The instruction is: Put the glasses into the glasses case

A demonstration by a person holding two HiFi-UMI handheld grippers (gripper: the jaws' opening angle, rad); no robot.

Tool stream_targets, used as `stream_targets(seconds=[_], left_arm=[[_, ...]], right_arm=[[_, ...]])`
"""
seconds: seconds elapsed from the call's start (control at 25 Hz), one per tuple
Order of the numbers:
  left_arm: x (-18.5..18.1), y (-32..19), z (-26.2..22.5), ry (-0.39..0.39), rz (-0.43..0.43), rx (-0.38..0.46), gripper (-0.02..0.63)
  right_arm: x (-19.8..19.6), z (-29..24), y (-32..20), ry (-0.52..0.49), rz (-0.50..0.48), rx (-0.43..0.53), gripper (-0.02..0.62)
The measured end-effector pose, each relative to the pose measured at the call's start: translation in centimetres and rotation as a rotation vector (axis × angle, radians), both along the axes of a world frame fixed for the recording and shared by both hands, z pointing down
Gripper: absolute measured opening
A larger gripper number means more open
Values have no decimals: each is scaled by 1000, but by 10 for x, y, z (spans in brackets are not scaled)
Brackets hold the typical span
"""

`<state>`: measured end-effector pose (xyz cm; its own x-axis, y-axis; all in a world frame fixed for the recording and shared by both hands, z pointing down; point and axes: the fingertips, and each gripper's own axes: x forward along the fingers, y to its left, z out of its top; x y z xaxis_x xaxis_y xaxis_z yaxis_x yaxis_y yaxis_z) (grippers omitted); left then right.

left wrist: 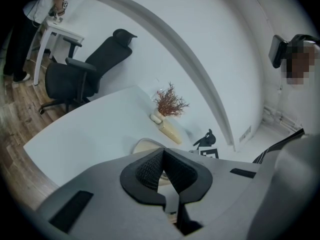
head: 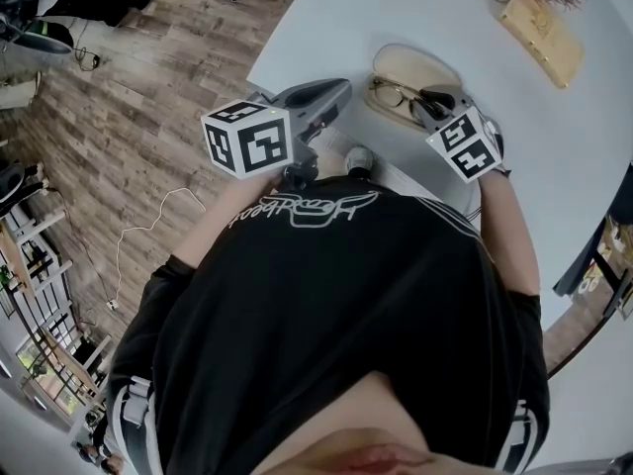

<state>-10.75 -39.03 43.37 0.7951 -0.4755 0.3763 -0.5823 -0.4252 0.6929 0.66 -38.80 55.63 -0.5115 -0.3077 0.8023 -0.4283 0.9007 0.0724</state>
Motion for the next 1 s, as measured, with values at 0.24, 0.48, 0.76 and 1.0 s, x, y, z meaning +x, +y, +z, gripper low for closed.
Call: stream_targets(seconds=[0.24, 0.48, 0.76, 1.0], left_arm=[[2, 6, 2, -3, -3, -3, 6], [12, 14, -3, -9, 8, 17, 6], [29, 41, -27, 3, 25, 65, 6], [48, 76, -65, 32, 40, 140, 6]], right_arm=[[2, -10, -9, -48, 42, 14, 54], [10, -42, -14, -143, 118, 90, 60], [22, -114, 6, -311, 219, 251, 58], [35, -185, 54, -428, 242, 374, 51]])
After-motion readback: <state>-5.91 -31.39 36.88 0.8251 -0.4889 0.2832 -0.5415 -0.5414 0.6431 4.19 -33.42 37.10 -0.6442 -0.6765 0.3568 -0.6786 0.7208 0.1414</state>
